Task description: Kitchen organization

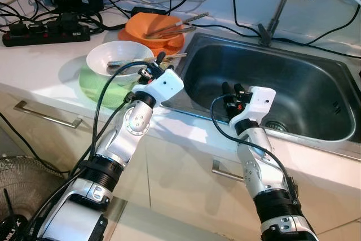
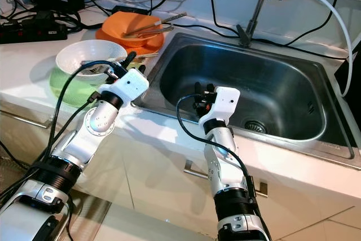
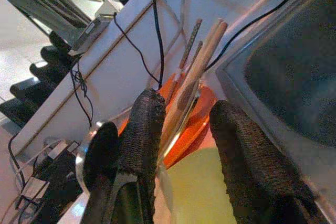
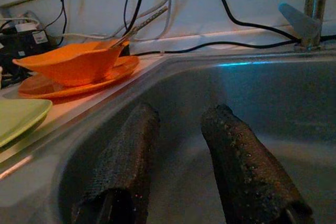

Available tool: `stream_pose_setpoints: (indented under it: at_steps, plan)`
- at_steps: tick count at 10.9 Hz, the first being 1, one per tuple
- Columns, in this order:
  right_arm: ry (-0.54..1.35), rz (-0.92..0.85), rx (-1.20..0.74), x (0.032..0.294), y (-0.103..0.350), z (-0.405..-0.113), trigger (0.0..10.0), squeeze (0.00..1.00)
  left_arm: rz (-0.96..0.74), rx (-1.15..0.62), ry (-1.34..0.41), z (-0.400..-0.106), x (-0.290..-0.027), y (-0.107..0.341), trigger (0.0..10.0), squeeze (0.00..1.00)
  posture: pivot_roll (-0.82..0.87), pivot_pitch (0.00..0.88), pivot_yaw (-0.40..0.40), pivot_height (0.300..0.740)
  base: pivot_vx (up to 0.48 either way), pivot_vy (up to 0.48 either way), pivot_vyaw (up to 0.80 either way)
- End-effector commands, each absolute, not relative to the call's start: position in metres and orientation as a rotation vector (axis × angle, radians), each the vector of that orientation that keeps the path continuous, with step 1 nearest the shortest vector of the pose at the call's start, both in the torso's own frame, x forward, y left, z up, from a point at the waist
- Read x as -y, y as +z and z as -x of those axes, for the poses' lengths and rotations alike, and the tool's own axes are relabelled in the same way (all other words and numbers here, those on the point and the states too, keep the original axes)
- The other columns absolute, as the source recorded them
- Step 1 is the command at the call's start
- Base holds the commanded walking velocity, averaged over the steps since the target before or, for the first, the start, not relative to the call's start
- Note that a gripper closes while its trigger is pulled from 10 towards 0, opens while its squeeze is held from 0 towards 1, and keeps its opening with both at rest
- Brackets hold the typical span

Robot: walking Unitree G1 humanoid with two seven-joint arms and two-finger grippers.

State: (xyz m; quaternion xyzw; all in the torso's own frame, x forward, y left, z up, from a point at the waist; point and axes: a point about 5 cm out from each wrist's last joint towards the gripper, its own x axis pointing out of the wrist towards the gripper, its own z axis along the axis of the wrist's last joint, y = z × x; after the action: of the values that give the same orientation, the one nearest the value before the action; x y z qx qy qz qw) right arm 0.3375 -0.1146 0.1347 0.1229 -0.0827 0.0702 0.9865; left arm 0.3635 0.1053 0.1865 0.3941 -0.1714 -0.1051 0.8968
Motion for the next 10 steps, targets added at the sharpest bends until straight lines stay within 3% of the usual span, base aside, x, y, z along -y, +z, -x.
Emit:
stream_pose_setpoints:
  at_steps: [1, 2, 10]
  plan:
    - [0.132, -0.243, 0.173, 0.1171, 0.1344, -0.3373, 10.0, 0.00, -0.817, 0.382, -0.220, -0.3646, -0.1007, 0.1923, 0.7, 0.00, 0.21, 0.027, -0.066, 0.740, 0.000, 0.000, 0.00]
    - [0.133, -0.243, 0.172, 0.1165, 0.1342, -0.3373, 10.0, 0.00, -0.818, 0.381, -0.223, -0.3646, -0.1007, 0.1916, 0.0, 0.00, 0.21, 0.028, -0.067, 0.740, 0.000, 0.000, 0.00]
    - [0.135, -0.244, 0.168, 0.1160, 0.1330, -0.3369, 10.0, 0.00, -0.819, 0.377, -0.219, -0.3659, -0.1011, 0.1906, 0.0, 0.00, 0.21, 0.024, -0.067, 0.740, 0.000, 0.000, 0.00]
